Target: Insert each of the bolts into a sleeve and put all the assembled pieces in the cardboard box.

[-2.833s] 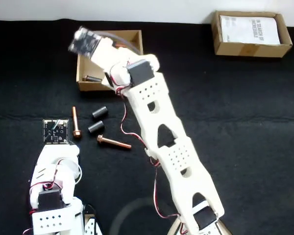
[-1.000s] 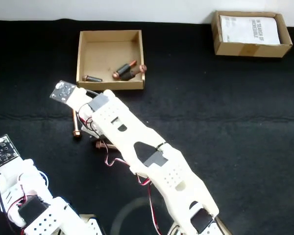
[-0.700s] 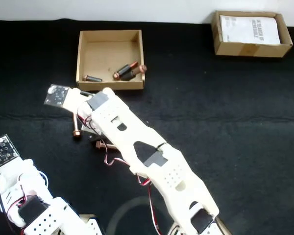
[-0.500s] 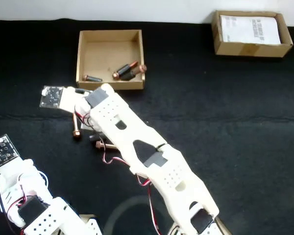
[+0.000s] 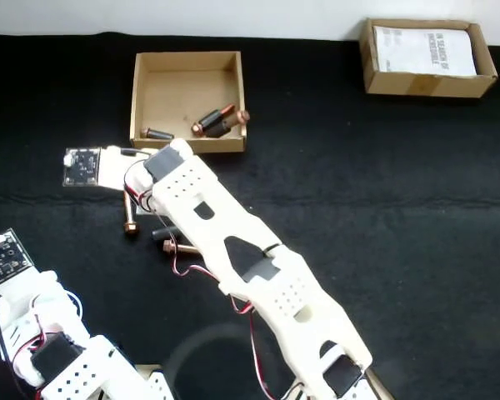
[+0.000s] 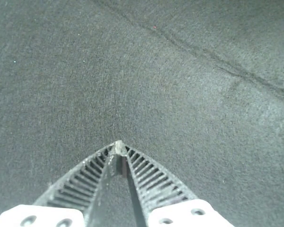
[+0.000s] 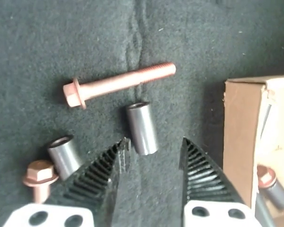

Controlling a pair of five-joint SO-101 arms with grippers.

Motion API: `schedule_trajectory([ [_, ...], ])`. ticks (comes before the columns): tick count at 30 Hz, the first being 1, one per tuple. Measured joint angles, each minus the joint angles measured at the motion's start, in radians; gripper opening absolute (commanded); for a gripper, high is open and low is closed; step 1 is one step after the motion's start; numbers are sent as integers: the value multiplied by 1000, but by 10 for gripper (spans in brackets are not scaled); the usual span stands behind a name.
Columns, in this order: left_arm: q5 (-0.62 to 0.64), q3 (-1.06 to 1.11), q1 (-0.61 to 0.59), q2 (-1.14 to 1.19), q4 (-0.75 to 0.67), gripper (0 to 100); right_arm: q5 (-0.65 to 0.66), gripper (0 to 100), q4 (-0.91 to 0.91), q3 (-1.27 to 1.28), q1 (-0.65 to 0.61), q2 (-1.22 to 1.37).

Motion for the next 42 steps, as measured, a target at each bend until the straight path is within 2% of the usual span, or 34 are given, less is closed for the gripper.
schedule_trajectory([
  [8, 0, 0, 0, 0, 0, 13, 11, 163, 8, -130, 0, 95],
  [18, -34, 0, 0, 0, 0, 10, 11, 163, 8, -147, 0, 210],
  [26, -46, 0, 0, 0, 0, 10, 18, 158, -81, -161, 0, 281],
  [28, -46, 0, 0, 0, 0, 10, 20, 127, -104, -166, 0, 298],
  [31, -46, 0, 0, 0, 0, 10, 20, 2, -112, -206, 0, 331],
  [34, -46, 0, 0, 0, 0, 10, 20, 8, -110, -290, 3, 377],
  [42, -46, 0, 0, 0, 2, 10, 18, 8, 71, -535, 15, 422],
])
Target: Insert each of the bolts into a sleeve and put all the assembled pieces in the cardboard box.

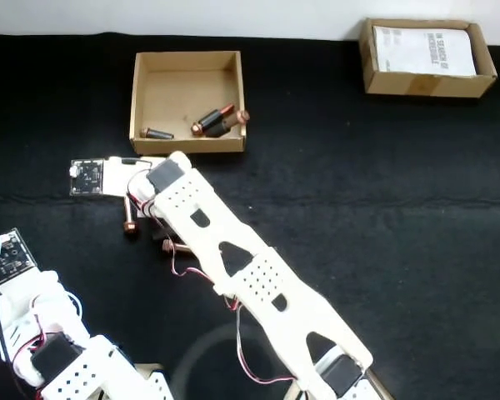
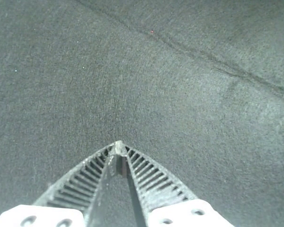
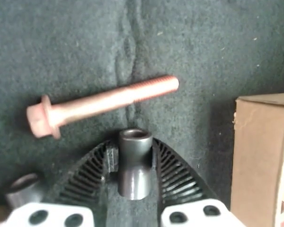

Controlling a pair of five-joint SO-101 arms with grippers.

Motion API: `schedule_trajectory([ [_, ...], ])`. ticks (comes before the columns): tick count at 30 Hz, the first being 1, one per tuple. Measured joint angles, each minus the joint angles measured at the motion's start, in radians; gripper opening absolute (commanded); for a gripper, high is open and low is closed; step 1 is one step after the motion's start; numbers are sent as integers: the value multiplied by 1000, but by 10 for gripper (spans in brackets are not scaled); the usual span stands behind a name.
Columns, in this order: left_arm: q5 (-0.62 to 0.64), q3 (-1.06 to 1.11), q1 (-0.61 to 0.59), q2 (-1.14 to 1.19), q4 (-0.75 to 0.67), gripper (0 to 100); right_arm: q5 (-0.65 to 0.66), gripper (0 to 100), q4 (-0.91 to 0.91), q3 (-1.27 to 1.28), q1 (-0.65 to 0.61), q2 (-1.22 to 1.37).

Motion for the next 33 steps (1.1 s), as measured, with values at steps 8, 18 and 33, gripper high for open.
schedule_trajectory([
  [8, 0, 0, 18, 0, 0, 10, -95, 8, 249, -193, 43, -37],
  [18, 0, 0, 78, 0, 112, 10, -394, 8, 402, -193, 104, -434],
  [33, 503, -8, 525, 0, 298, 10, -617, 8, 390, 721, 258, -1082],
])
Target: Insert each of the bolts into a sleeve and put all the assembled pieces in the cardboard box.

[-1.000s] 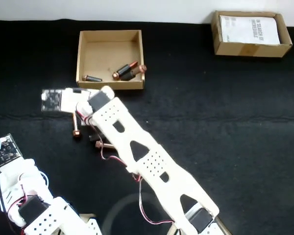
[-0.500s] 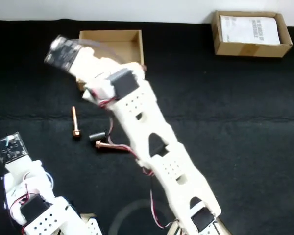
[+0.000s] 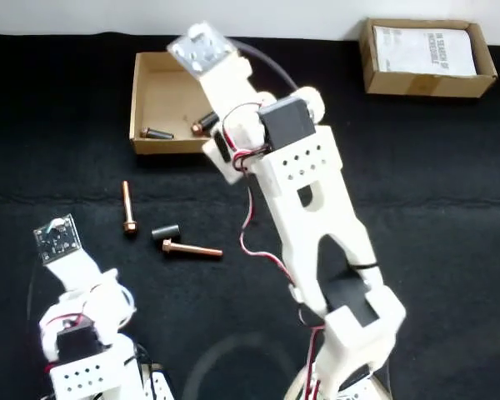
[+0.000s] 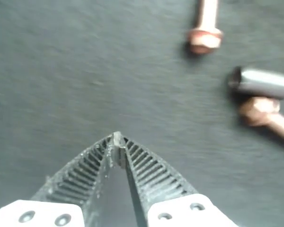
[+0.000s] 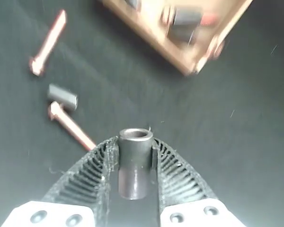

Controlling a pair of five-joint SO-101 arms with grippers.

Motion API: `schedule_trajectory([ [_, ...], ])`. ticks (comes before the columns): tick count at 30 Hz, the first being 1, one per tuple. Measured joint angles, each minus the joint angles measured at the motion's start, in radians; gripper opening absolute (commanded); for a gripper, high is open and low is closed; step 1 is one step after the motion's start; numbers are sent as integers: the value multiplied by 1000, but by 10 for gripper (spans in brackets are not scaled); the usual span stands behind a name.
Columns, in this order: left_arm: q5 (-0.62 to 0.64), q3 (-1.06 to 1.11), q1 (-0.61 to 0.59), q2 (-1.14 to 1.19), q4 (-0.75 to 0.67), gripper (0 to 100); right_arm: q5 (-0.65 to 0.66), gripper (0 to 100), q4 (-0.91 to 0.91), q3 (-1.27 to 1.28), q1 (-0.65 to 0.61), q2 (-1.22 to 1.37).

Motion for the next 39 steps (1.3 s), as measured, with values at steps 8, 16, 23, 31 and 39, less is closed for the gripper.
schedule_trajectory([
  [8, 107, -49, 247, 0, -61, 10, 0, 8, -221, 428, 6, -183],
  [16, 86, -364, 405, 35, -95, 10, 0, 8, -505, 870, 9, -388],
  [23, 86, -766, 514, 428, 115, 10, 0, 8, -667, 1168, 48, -583],
  [31, 226, -1297, 528, 979, 396, 11, 0, 8, -758, 1318, 127, -651],
  [39, 477, -1508, 548, 1453, 503, 12, -6, 8, -827, 1395, 186, -652],
])
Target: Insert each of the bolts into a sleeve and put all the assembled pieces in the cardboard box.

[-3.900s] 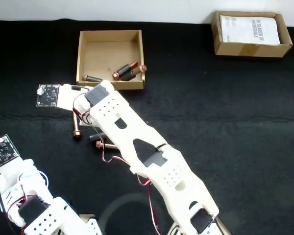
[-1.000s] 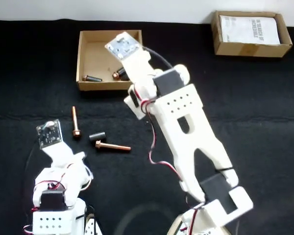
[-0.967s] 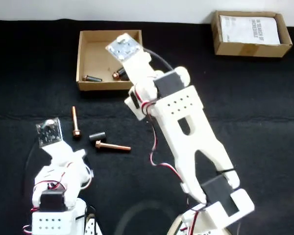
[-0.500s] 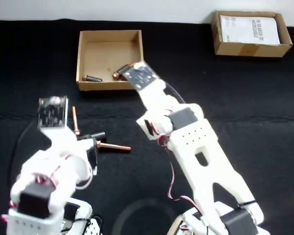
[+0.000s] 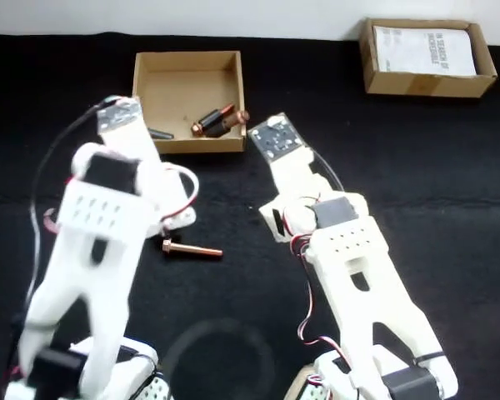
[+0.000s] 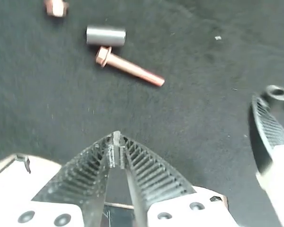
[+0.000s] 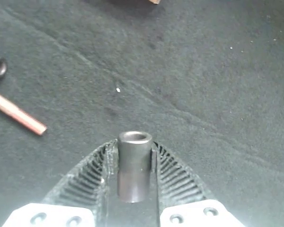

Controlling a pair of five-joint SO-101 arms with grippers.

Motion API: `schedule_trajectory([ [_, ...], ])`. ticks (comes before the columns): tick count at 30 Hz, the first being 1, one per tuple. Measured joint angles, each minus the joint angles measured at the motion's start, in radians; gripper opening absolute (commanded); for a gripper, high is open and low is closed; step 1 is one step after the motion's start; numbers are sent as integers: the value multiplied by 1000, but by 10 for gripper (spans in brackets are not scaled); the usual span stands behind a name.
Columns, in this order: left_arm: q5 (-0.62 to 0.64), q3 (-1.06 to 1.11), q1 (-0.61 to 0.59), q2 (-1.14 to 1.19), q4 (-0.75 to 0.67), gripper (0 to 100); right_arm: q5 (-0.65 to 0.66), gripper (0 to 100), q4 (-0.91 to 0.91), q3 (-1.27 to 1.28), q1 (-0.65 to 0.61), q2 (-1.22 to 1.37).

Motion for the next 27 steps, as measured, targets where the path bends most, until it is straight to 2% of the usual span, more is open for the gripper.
schedule_trajectory([
  [5, 23, -83, 0, 193, 5, 12, -5, 8, -75, 74, 6, 0],
  [13, 28, -121, 0, 351, 5, 14, -54, 8, -169, 149, 6, 0],
  [20, 123, -121, 0, 463, 5, 21, -54, 8, -221, 157, 6, -2],
  [25, 130, -123, 0, 528, 5, 191, -54, 8, -245, 160, 6, -2],
  [27, 130, -123, 11, 552, 5, 220, -54, 8, -256, 160, 6, -2],
])
